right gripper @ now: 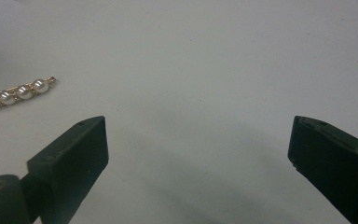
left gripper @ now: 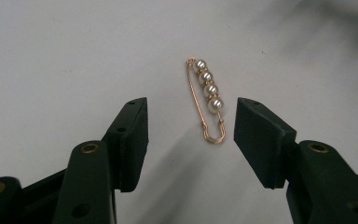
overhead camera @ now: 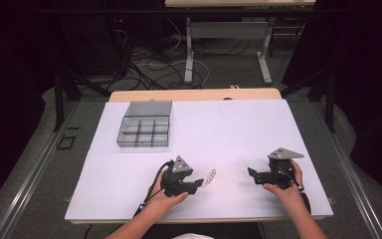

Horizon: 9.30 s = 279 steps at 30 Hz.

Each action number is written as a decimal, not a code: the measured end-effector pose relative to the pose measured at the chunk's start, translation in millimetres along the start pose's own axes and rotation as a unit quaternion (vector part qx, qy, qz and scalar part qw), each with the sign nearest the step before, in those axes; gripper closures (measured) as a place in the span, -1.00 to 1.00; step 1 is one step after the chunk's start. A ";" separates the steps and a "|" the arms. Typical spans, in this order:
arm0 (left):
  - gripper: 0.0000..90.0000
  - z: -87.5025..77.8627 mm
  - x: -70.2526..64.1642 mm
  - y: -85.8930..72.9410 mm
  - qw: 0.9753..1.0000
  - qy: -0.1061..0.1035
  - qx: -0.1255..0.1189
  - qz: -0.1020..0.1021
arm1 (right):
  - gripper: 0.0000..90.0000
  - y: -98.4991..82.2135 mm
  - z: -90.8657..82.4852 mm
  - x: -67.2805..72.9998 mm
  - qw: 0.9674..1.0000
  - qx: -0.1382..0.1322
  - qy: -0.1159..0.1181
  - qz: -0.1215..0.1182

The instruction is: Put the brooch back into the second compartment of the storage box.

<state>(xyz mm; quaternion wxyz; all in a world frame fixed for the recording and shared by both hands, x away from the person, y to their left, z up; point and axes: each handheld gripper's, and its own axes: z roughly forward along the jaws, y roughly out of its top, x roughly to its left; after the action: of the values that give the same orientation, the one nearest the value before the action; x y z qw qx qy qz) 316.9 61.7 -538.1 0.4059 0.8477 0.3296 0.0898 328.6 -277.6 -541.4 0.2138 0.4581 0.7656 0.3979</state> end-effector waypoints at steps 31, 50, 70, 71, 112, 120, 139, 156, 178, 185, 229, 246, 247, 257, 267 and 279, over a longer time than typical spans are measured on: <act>0.27 27.0 -2.7 47.7 0.989 -0.046 0.081 -0.111 | -0.90 -1.1 0.4 -2.4 1.000 0.000 -0.002 0.005; 0.48 45.9 0.9 50.5 0.985 -0.041 0.123 -0.111 | -0.89 -1.1 0.0 -3.2 1.000 0.000 0.003 0.008; 0.60 57.3 -1.9 48.5 0.983 -0.042 0.137 -0.112 | -0.88 -1.5 -0.1 -3.4 1.000 0.001 0.005 0.008; 0.60 57.6 -2.3 48.2 0.983 -0.041 0.138 -0.112 | -0.88 -1.5 -0.1 -3.4 1.000 0.001 0.005 0.008; 0.78 53.6 -1.3 49.3 0.984 -0.033 0.137 -0.104 | -0.88 -1.8 -0.1 -3.8 1.000 0.001 0.003 0.008; 0.78 47.3 1.5 52.3 0.986 -0.027 0.128 -0.101 | -0.87 -1.7 -0.7 -4.0 1.000 0.002 0.002 0.008; 0.78 35.6 16.9 54.4 0.990 -0.005 0.103 -0.095 | -0.87 -1.8 -0.8 -4.2 1.000 0.000 0.003 0.011; 0.78 27.4 29.3 54.9 0.994 0.031 0.070 -0.083 | -0.87 -1.8 -0.8 -4.4 1.000 -0.001 0.003 0.014; 0.78 6.8 57.1 57.9 0.993 0.037 0.060 -0.095 | -0.87 -3.9 -4.4 -5.9 1.000 -0.006 -0.010 0.017; 0.78 -2.9 68.1 58.9 0.993 0.044 0.045 -0.099 | -0.86 -4.0 -7.0 -6.2 1.000 -0.011 -0.010 0.014; 0.78 -61.3 137.8 71.8 0.986 0.117 0.005 -0.122 | -0.86 -5.0 -12.0 -5.3 1.000 -0.021 -0.015 0.014; 0.78 -85.7 168.1 70.8 0.979 0.154 0.002 -0.130 | -0.86 -3.1 -7.7 -3.9 1.000 -0.020 -0.010 0.011; 0.78 -86.4 169.6 70.9 0.979 0.156 0.002 -0.129 | -0.86 -3.2 -7.4 -4.0 1.000 -0.020 -0.010 0.010; 0.78 -82.1 183.7 70.0 0.977 0.163 0.001 -0.137 | -0.86 -3.8 -8.2 -5.2 1.000 -0.018 -0.014 0.012; 0.78 -76.2 193.0 78.8 0.976 0.176 0.010 -0.128 | -0.86 -4.5 -7.9 -6.1 1.000 -0.019 -0.011 0.017; 0.78 -64.3 203.5 80.4 0.978 0.179 0.015 -0.106 | -0.86 -5.0 -7.8 -6.8 1.000 -0.018 -0.012 0.016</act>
<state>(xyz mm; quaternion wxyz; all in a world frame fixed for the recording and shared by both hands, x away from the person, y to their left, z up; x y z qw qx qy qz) 484.9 194.3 -459.4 0.3348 0.7838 0.4866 0.1917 323.8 -288.0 -541.0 0.2245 0.4711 0.7481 0.4100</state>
